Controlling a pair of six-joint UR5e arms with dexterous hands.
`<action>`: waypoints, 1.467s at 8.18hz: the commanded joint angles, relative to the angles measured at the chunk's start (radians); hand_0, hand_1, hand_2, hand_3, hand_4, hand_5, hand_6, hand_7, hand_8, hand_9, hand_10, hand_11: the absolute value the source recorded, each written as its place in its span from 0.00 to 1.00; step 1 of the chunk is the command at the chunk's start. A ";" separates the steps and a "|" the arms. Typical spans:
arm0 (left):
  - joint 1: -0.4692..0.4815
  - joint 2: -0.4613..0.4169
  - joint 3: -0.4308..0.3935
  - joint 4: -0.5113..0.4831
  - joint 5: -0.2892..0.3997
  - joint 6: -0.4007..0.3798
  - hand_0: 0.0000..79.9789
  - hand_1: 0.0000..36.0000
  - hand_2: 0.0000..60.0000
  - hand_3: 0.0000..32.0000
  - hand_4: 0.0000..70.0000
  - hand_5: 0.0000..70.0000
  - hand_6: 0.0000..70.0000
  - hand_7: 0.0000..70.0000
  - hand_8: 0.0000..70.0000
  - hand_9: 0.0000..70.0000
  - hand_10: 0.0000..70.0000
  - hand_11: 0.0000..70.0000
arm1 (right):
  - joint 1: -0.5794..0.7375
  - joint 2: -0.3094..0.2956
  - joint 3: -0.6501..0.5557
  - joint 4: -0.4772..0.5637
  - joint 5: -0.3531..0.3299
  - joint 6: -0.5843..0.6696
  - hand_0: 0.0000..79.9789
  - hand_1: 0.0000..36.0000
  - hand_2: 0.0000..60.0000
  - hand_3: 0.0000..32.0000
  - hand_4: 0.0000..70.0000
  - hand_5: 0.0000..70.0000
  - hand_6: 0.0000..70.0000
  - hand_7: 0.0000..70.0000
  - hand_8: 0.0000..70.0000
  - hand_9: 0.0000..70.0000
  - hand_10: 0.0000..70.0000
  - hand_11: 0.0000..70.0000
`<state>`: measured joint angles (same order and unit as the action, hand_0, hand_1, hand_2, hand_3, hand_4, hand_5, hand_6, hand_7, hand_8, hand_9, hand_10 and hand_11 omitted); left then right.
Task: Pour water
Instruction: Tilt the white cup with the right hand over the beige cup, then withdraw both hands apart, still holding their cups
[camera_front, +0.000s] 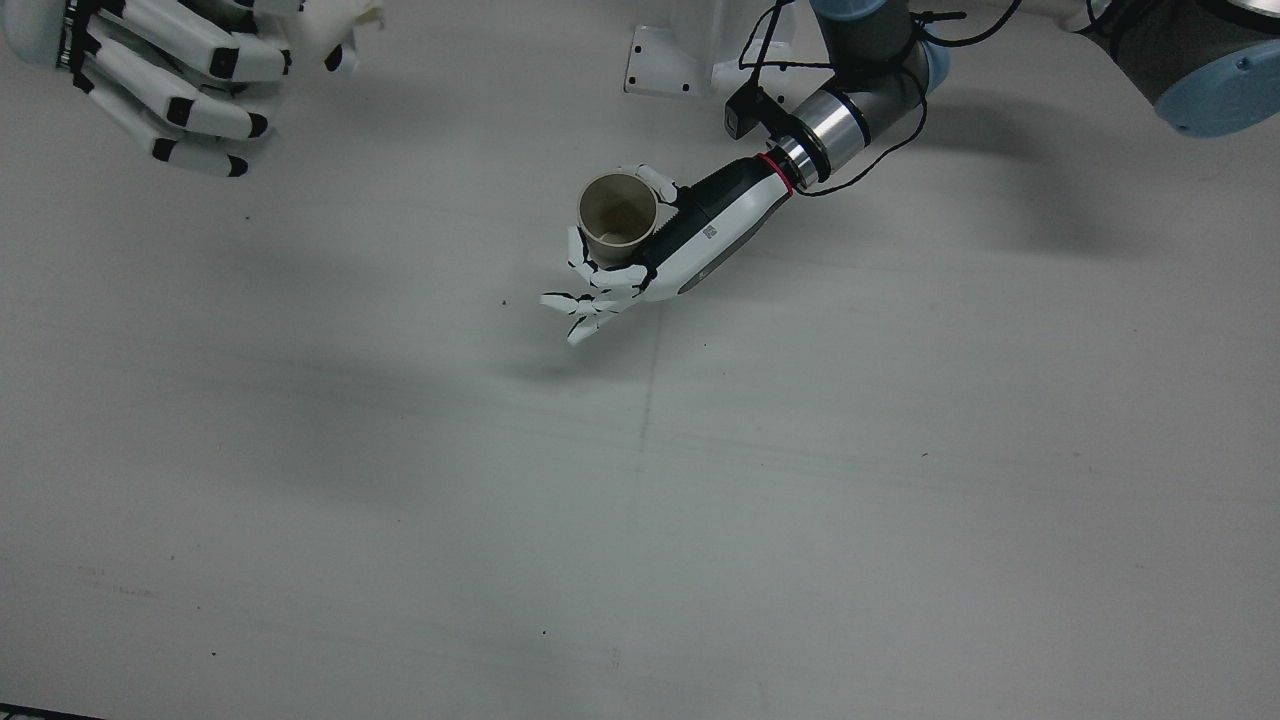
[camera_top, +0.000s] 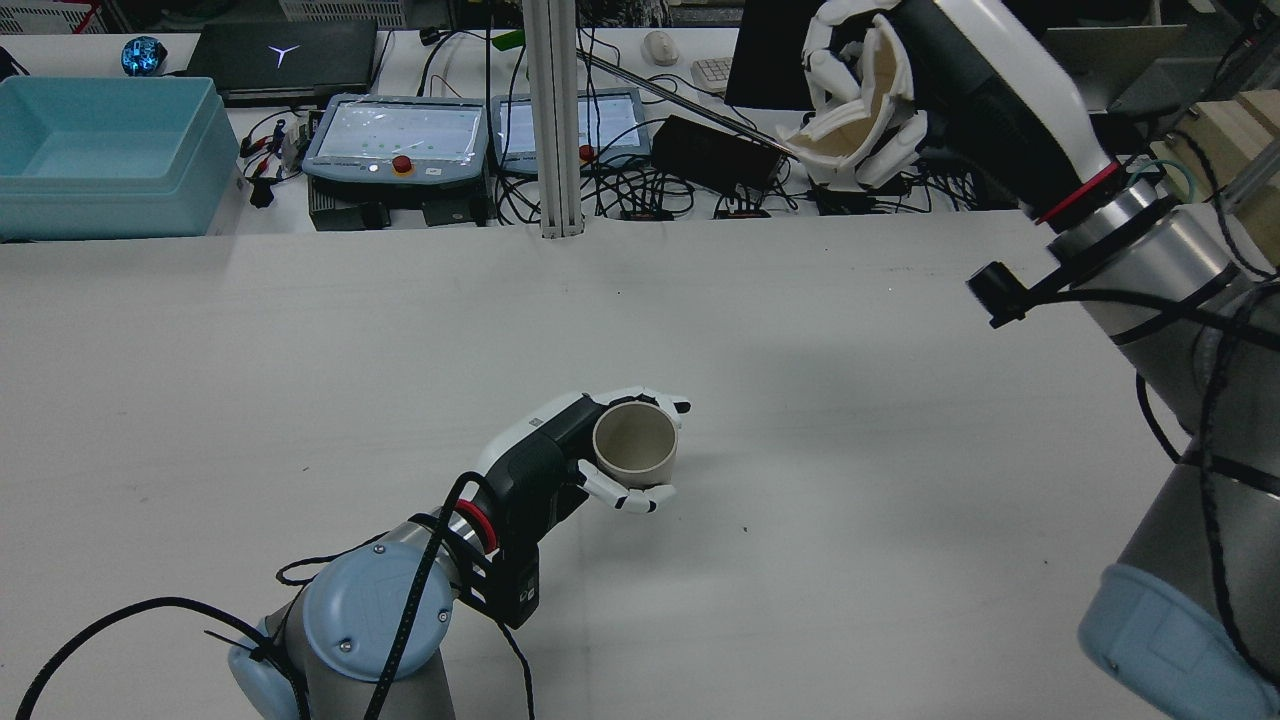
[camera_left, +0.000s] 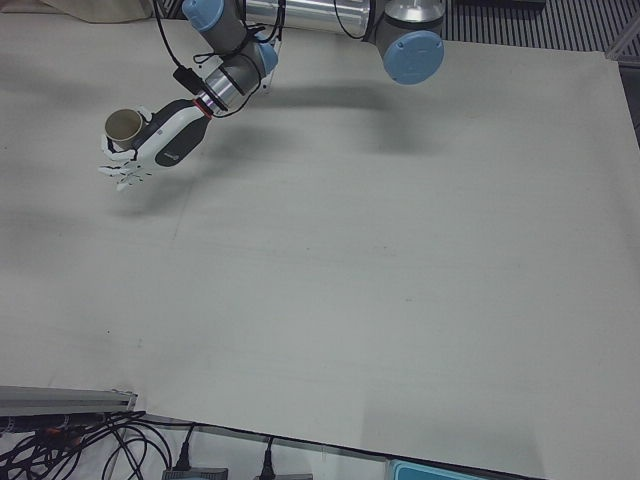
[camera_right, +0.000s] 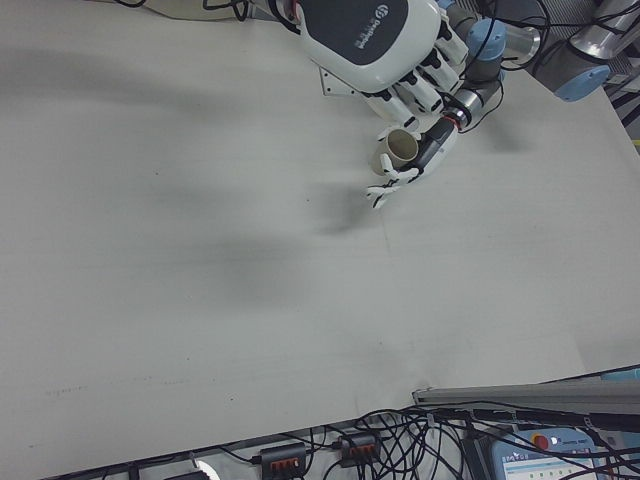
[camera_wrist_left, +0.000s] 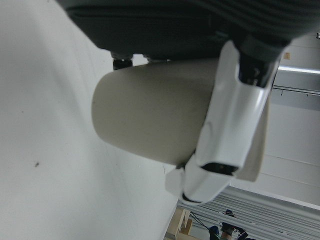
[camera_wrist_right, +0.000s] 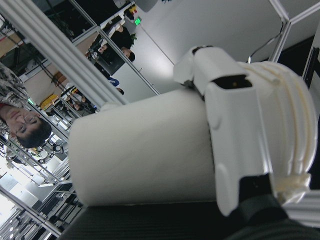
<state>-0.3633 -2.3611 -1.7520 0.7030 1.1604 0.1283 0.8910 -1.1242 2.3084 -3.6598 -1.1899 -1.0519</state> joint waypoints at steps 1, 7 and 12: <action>-0.055 -0.052 -0.003 0.029 0.004 -0.006 1.00 1.00 1.00 0.00 1.00 1.00 0.23 0.34 0.09 0.07 0.10 0.20 | -0.261 0.015 -0.041 -0.002 0.070 -0.233 1.00 1.00 1.00 0.00 0.91 1.00 1.00 1.00 0.68 0.90 0.64 0.94; -0.085 0.021 -0.038 -0.023 0.008 -0.015 1.00 1.00 1.00 0.00 1.00 1.00 0.22 0.34 0.09 0.08 0.10 0.21 | -0.166 0.000 -0.011 0.000 0.108 -0.161 1.00 1.00 1.00 0.00 0.83 1.00 0.97 1.00 0.63 0.84 0.61 0.90; -0.192 0.665 -0.080 -0.564 0.028 -0.022 1.00 0.97 0.78 0.00 0.86 1.00 0.16 0.28 0.06 0.05 0.09 0.17 | 0.161 -0.294 -0.134 0.027 0.158 0.710 1.00 1.00 1.00 0.00 0.68 1.00 0.96 1.00 0.66 0.86 0.71 1.00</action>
<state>-0.4819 -1.9745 -1.8253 0.3697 1.1820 0.1128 0.9120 -1.2959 2.2665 -3.6558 -1.0263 -0.6638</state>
